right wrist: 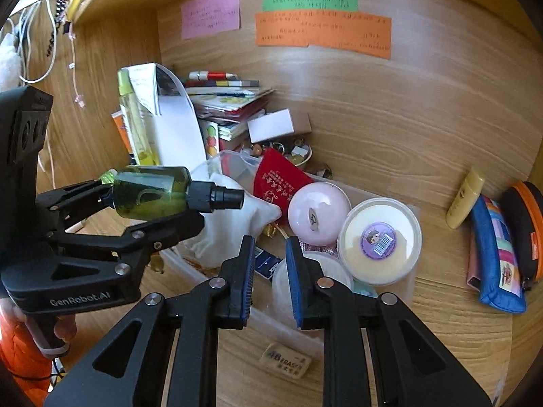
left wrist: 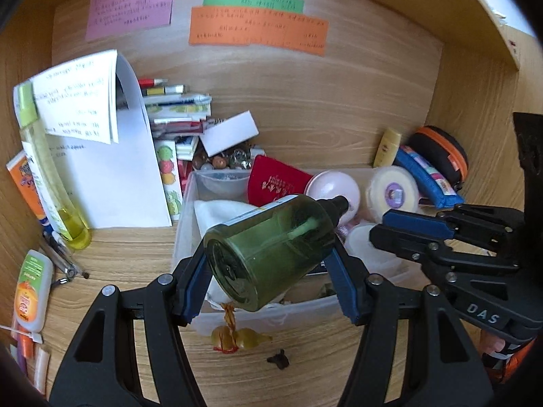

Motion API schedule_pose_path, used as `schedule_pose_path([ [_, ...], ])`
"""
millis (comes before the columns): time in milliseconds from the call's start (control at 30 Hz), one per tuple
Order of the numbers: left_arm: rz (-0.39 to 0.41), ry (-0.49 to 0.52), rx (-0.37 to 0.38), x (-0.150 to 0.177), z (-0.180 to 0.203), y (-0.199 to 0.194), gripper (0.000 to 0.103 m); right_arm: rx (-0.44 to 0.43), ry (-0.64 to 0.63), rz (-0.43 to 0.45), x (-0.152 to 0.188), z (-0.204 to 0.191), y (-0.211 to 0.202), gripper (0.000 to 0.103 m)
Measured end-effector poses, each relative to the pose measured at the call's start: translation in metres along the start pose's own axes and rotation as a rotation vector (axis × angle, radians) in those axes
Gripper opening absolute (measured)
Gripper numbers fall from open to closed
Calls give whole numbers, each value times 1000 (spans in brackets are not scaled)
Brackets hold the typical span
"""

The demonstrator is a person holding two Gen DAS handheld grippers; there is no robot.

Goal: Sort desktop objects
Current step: 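Carry the green bottle toward the box with the left gripper while the right grasps the white eraser, then lower the green bottle into the clear box and open the left gripper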

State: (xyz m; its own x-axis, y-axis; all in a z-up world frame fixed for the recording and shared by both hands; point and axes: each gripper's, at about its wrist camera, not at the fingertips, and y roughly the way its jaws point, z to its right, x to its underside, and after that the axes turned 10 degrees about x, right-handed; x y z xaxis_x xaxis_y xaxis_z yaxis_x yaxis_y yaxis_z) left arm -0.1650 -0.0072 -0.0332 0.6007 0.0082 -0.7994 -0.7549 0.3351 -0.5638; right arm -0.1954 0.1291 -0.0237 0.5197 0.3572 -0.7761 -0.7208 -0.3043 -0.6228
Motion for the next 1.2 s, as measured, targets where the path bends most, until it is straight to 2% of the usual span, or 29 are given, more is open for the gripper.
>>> schedule_pose_path([
  [267,-18,7,22,4,-3,8,63,-12,-12,10,20,-1,-28,17],
  [333,-25,9,22,5,-3,11,63,-23,-9,-17,31,-1,-32,18],
  [500,-53,21,32,8,1,21,63,9,0,-109,66,-2,-30,32],
  [667,-79,32,30,10,6,30,63,50,88,-231,86,11,-5,34],
  [800,-72,46,17,11,9,30,63,53,120,-277,90,13,11,34],
  [967,-72,35,23,10,7,33,63,77,77,-267,84,1,15,46],
  [1133,-76,23,42,11,5,33,64,107,19,-243,86,-12,21,45],
  [1200,-76,23,41,11,5,33,64,94,18,-239,86,-13,20,38],
])
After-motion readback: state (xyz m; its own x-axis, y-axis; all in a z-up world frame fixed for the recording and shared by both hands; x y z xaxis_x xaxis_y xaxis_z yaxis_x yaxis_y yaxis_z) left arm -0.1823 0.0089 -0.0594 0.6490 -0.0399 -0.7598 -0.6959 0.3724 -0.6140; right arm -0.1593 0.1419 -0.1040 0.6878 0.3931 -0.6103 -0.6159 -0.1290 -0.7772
